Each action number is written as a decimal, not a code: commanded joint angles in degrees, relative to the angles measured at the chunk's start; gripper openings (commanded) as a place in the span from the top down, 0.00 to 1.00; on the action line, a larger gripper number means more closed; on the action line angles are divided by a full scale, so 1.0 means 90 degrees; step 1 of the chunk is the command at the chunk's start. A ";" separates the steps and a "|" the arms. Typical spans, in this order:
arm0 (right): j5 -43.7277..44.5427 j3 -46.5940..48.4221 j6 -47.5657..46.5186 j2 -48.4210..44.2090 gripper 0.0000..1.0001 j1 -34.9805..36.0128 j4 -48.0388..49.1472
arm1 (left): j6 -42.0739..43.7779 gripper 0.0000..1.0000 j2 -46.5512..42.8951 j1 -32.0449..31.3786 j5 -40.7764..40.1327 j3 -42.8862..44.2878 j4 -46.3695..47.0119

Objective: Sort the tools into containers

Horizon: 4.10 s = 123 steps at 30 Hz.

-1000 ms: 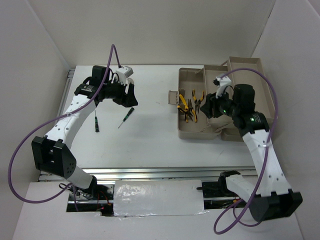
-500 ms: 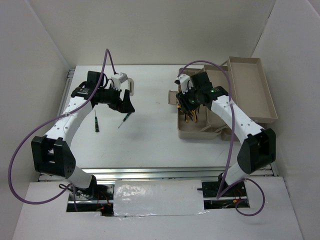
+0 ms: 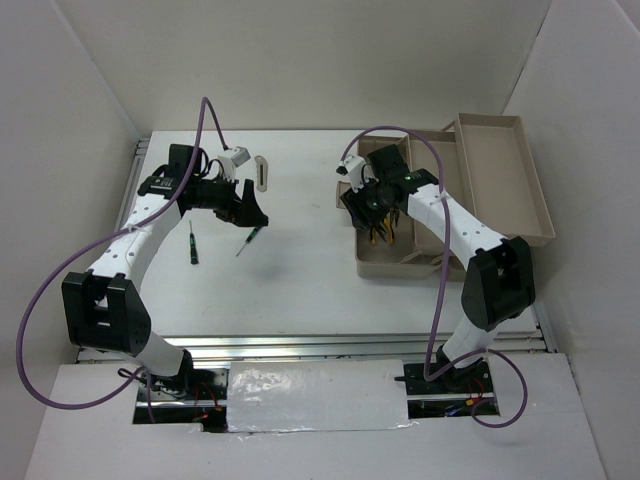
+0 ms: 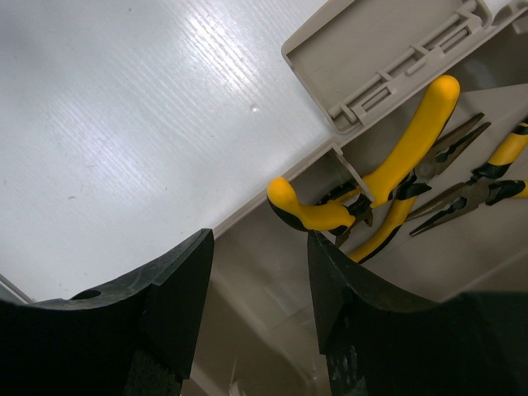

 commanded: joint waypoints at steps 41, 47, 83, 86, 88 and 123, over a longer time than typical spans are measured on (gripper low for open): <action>-0.0397 0.0695 -0.0214 0.0290 1.00 -0.0370 0.0044 | -0.0202 0.13 0.0206 0.0127 0.0410 -0.0154 0.0310; -0.0114 0.0432 0.0118 -0.0208 1.00 -0.0449 0.0220 | -0.0202 0.13 0.0118 0.0127 0.0390 -0.0203 0.0330; 0.1011 0.2014 0.1994 0.0378 0.49 -0.0517 -0.0474 | 0.0022 0.19 0.0205 -0.0713 -0.4512 -0.0986 0.1296; 0.0094 0.1916 0.2003 -0.0052 0.49 -0.0692 -0.0512 | 0.0158 0.26 0.0830 -0.0703 -0.4619 -0.0713 0.1277; -0.0600 0.1790 0.2051 -0.0373 0.49 -0.0849 -0.0483 | 0.0198 0.28 0.1220 -0.0703 -0.4639 -0.0575 0.1325; -0.3590 0.2501 0.4473 -0.0209 0.20 -0.0811 0.0883 | -0.5521 1.00 -0.0173 0.0313 0.1797 -0.1851 0.7140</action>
